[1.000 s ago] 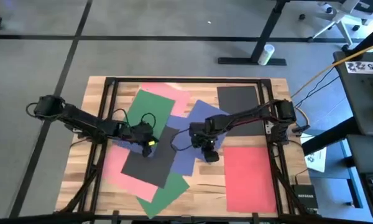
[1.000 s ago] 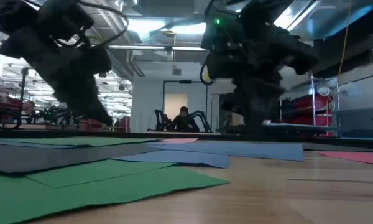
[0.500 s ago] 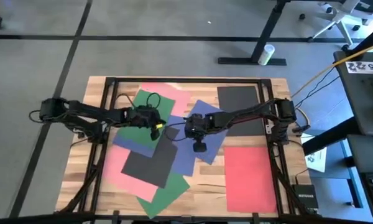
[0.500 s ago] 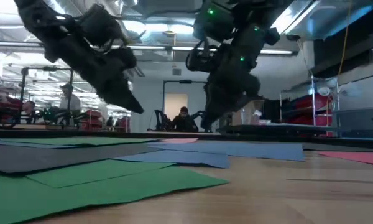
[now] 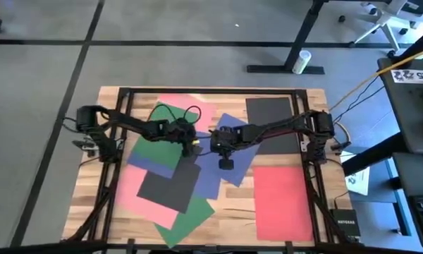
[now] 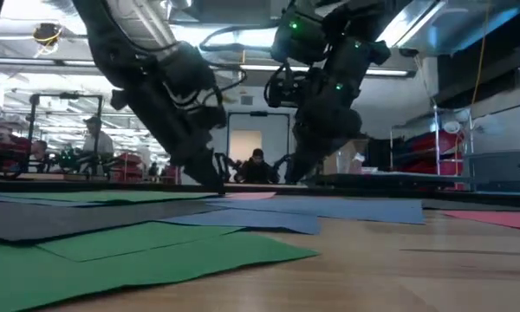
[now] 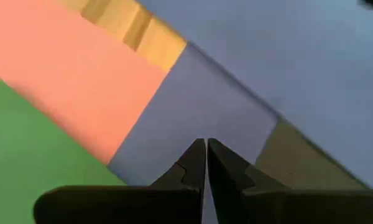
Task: Organize paper
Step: Move the blue paper to the top center of the table
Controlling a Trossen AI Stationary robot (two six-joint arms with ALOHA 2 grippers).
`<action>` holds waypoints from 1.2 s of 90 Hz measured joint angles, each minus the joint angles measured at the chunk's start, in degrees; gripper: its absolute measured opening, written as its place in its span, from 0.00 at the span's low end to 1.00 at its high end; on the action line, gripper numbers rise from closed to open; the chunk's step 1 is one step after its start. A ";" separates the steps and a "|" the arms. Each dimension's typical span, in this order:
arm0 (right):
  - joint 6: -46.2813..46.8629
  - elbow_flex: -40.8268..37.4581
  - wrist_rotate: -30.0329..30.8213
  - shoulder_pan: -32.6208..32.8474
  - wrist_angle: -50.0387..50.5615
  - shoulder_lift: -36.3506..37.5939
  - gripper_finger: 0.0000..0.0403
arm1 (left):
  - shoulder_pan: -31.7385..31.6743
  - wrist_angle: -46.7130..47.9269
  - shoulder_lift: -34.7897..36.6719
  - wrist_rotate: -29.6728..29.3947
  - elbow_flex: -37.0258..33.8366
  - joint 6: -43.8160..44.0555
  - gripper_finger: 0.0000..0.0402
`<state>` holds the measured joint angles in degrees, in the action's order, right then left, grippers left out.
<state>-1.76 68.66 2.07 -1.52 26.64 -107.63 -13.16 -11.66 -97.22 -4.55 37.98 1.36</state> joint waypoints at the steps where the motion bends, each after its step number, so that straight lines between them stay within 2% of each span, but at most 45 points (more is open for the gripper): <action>1: 0.03 0.00 -0.21 0.00 0.22 0.00 0.00 | -0.03 0.16 -0.10 0.00 0.00 0.05 0.00; 13: 0.20 0.00 -2.78 0.42 0.86 0.00 0.00 | -0.14 2.34 -0.03 -0.13 0.11 0.79 0.00; 42: 0.59 0.00 -3.15 1.30 4.09 0.00 0.00 | 0.09 11.47 0.73 -0.85 0.22 1.71 0.00; 69: 1.53 0.00 -4.20 3.65 9.32 0.00 0.00 | 1.66 15.91 2.46 -1.56 0.13 2.47 0.00; 95: 3.12 0.00 -0.01 4.87 9.68 0.02 0.00 | 3.53 22.59 4.64 -3.79 -0.02 3.26 0.00; 108: 3.51 0.00 0.97 4.90 10.37 0.02 0.00 | 4.10 21.04 5.27 -4.24 -2.17 4.67 0.00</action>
<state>1.74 68.66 3.04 3.38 37.02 -107.61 -9.05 9.38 -91.96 -8.79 35.81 6.03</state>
